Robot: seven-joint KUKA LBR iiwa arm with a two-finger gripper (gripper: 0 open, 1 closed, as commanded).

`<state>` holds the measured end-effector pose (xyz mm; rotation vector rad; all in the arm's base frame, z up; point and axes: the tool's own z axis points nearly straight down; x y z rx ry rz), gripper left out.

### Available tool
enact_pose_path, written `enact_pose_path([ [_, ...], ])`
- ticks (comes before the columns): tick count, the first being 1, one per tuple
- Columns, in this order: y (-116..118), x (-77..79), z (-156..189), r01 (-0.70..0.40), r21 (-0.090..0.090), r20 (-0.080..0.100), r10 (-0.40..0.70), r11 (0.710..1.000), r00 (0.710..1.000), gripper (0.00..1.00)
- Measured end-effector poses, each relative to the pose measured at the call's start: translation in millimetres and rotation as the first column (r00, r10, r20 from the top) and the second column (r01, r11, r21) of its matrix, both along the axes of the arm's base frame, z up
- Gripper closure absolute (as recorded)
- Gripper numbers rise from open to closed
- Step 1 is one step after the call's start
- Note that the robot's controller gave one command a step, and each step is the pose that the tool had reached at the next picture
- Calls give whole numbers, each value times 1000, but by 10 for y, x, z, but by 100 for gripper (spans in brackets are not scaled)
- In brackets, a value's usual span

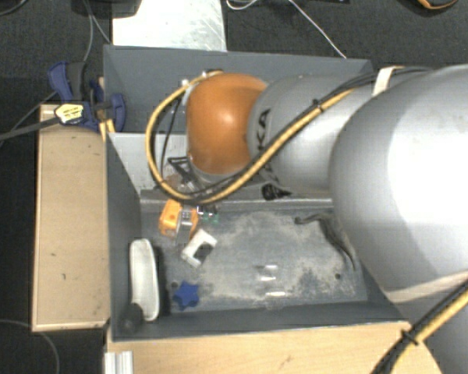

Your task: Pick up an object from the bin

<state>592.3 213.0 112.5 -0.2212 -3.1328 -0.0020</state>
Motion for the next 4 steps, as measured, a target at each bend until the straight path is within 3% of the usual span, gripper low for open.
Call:
enact_pose_path([
  [1,135,16,-411,-20,2,9,20,1000,1000,0],
  [2,75,-22,-408,201,3,3,-201,980,980,100],
  [4,75,-22,-408,202,3,3,-202,979,979,100],
])
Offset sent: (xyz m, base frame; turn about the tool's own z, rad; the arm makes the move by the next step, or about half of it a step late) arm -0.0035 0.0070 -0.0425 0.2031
